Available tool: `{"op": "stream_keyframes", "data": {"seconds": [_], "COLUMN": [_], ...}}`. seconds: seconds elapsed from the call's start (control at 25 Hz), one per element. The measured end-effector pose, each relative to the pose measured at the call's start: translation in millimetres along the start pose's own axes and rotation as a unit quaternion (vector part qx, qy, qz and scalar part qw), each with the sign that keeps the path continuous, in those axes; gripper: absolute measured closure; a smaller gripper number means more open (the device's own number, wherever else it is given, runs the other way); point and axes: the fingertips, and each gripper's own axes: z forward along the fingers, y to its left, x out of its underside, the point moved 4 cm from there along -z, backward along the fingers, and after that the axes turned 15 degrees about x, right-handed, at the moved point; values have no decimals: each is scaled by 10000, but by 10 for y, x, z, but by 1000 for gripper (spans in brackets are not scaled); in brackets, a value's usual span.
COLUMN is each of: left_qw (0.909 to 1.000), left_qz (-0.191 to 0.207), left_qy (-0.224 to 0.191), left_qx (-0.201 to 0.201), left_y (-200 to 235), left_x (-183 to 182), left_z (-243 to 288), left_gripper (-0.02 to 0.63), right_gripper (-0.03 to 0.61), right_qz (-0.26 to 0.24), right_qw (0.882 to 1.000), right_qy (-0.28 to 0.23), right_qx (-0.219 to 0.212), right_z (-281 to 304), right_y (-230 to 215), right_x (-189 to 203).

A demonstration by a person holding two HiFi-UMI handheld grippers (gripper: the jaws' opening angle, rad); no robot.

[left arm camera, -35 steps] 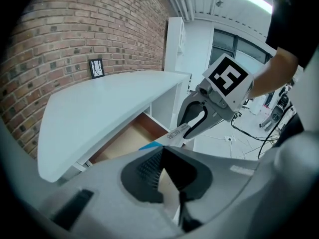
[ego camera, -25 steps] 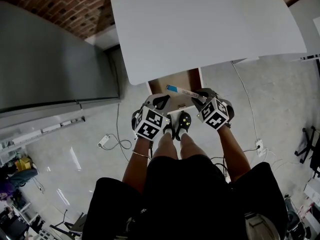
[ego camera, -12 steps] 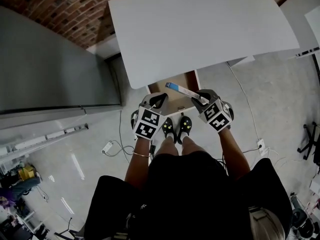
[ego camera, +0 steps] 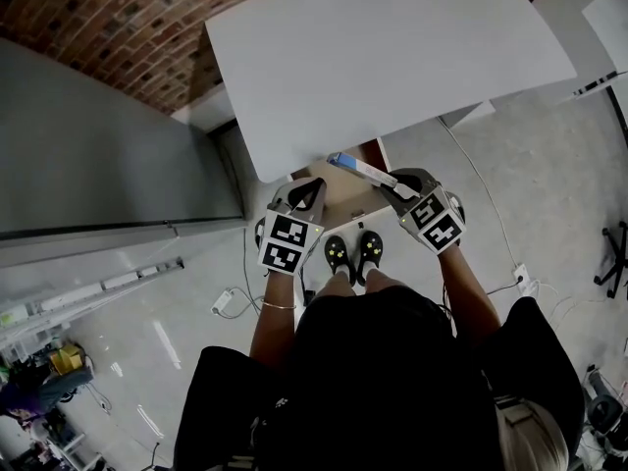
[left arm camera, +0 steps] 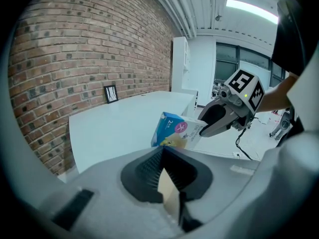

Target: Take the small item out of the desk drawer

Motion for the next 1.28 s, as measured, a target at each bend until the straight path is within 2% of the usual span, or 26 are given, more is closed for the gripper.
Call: {"op": "stream_keyframes", "data": {"seconds": [0.32, 0.6, 1.28], "left_qw": [9993, 9976, 9924], "left_qz": [31, 116, 354], "left_qy": [-376, -677, -1166], "left_qx": [-30, -98, -156], "left_y": [-40, 5, 50], "left_x": [-238, -417, -734], "left_z": [-141, -284, -598], "left_gripper": [615, 615, 617], "right_gripper": [477, 478, 477], "right_qz": [242, 264, 714], "right_qw": [9990, 9980, 9903], "right_qy": [-376, -567, -1178], "right_qx": [52, 82, 198], "right_z": [-178, -340, -672], "right_y": [-75, -124, -220], "right_x": [-254, -388, -779]}}
